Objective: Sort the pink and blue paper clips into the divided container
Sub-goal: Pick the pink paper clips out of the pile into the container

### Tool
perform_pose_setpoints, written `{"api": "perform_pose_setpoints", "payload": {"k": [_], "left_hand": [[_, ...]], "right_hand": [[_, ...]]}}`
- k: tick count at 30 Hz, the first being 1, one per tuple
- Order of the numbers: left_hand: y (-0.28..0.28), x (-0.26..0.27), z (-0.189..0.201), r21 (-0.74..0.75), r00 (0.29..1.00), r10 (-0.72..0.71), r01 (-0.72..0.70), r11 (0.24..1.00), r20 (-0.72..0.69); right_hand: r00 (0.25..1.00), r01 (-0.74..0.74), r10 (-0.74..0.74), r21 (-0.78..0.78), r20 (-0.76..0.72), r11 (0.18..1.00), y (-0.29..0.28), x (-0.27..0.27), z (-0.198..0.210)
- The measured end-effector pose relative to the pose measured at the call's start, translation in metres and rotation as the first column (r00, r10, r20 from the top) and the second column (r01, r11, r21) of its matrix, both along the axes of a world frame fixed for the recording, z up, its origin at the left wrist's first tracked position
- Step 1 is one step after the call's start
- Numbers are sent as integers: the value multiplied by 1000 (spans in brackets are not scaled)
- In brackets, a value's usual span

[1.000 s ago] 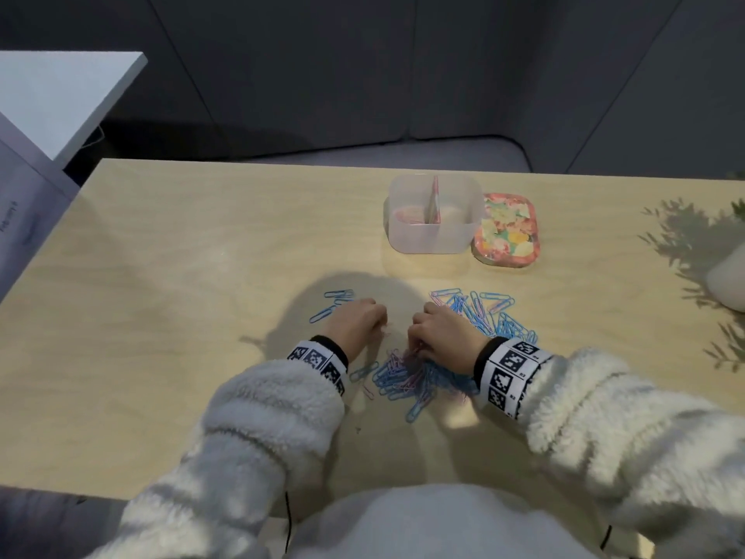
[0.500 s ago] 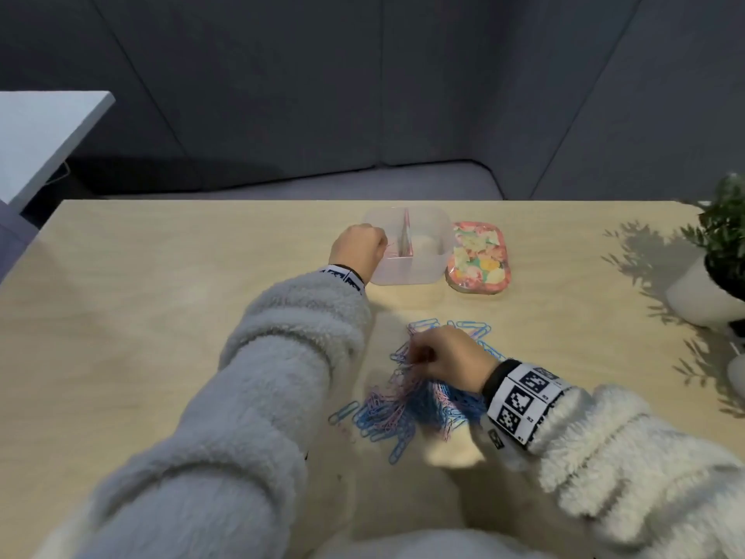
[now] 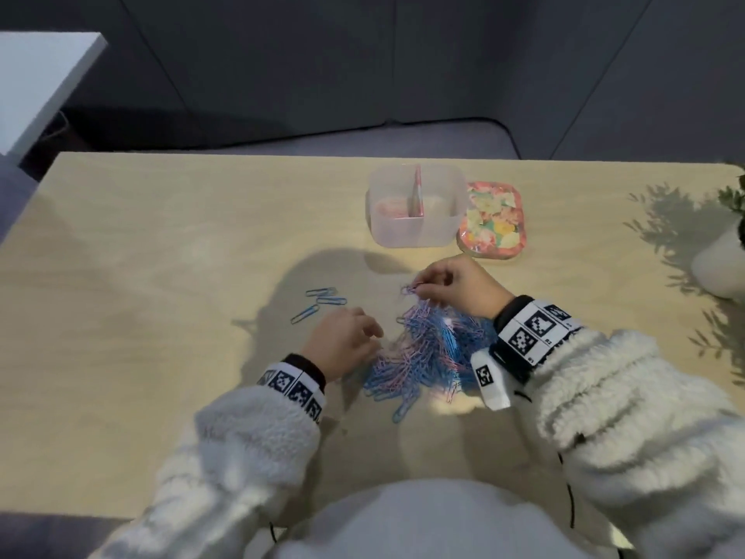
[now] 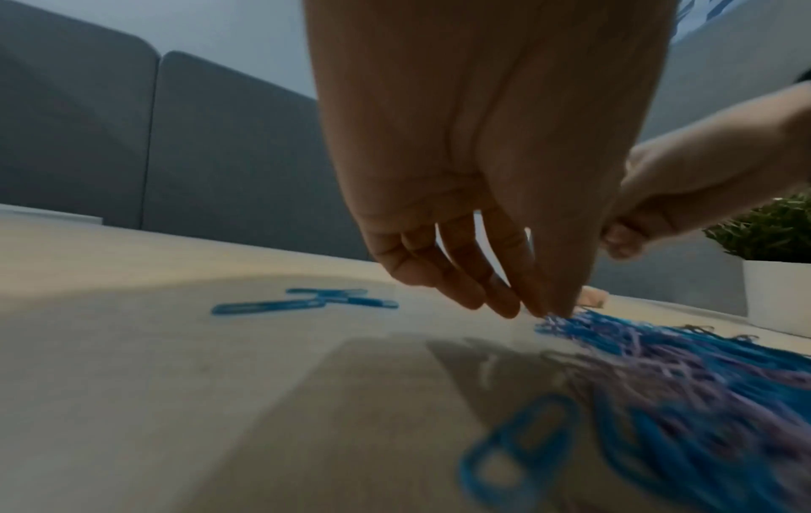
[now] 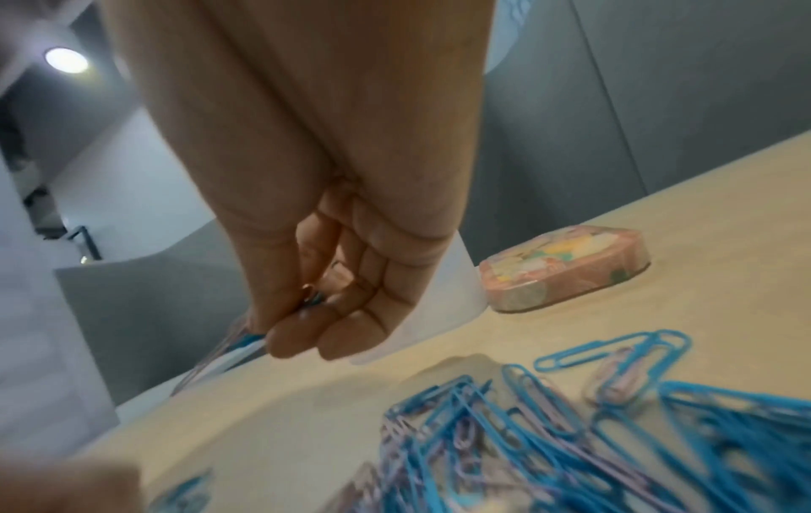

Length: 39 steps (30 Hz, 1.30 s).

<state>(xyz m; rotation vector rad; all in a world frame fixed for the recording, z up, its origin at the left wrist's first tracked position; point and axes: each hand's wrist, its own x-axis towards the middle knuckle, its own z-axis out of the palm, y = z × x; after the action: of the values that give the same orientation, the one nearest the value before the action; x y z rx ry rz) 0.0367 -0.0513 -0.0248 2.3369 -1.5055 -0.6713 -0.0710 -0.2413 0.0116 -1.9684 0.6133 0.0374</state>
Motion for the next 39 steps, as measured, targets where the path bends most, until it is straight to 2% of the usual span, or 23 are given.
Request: {"api": "perform_pose_setpoints", "payload": {"k": [2, 4, 6, 8, 10, 13, 17, 19, 26, 30, 34, 39], "left_hand": [[8, -9, -5, -32, 999, 43, -44, 999, -22], [7, -15, -2, -127, 964, 185, -211, 969, -189], [-3, -18, 6, -214, 875, 277, -382, 899, -398], [-16, -18, 16, -265, 787, 297, -495, 828, -541], [-25, -16, 21, -278, 709, 286, -566, 776, -644], [-30, -14, 16, -263, 641, 261, -602, 754, -722], [-30, -13, 9, -271, 691, 253, -553, 788, -677], [-30, -11, 8, -270, 716, 251, -527, 806, -651], [-22, 1, 2, -248, 685, 309, -587, 771, -660], [-20, -1, 2, -258, 722, 267, -527, 809, -638], [-19, -1, 3, -272, 731, 258, -521, 809, -632], [-14, 4, 5, -218, 753, 189, -405, 888, -631]], "right_hand": [[999, 42, -45, 126, 21, 991, -2, 7, 8], [999, 43, -48, 193, 24, 980, 0, 13, 13], [1000, 14, -14, 196, -2, 980, 6, 15, 15], [1000, -3, 8, 212, -20, 977, 13, 15, 14], [999, 41, -39, 276, -13, 960, 18, 13, 10], [990, 133, -138, 388, -15, 912, 21, 7, 5], [978, 199, -201, 503, -50, 841, 23, -2, -4], [978, 200, -202, 504, -51, 840, 23, -4, -7], [972, 215, -236, 509, -25, 834, 17, -6, -12], [988, 141, -153, 506, -17, 851, 24, -1, -10], [997, 70, -71, 438, -13, 896, 32, 2, -14], [997, -53, 70, 305, -43, 951, 34, 1, -18]]}}
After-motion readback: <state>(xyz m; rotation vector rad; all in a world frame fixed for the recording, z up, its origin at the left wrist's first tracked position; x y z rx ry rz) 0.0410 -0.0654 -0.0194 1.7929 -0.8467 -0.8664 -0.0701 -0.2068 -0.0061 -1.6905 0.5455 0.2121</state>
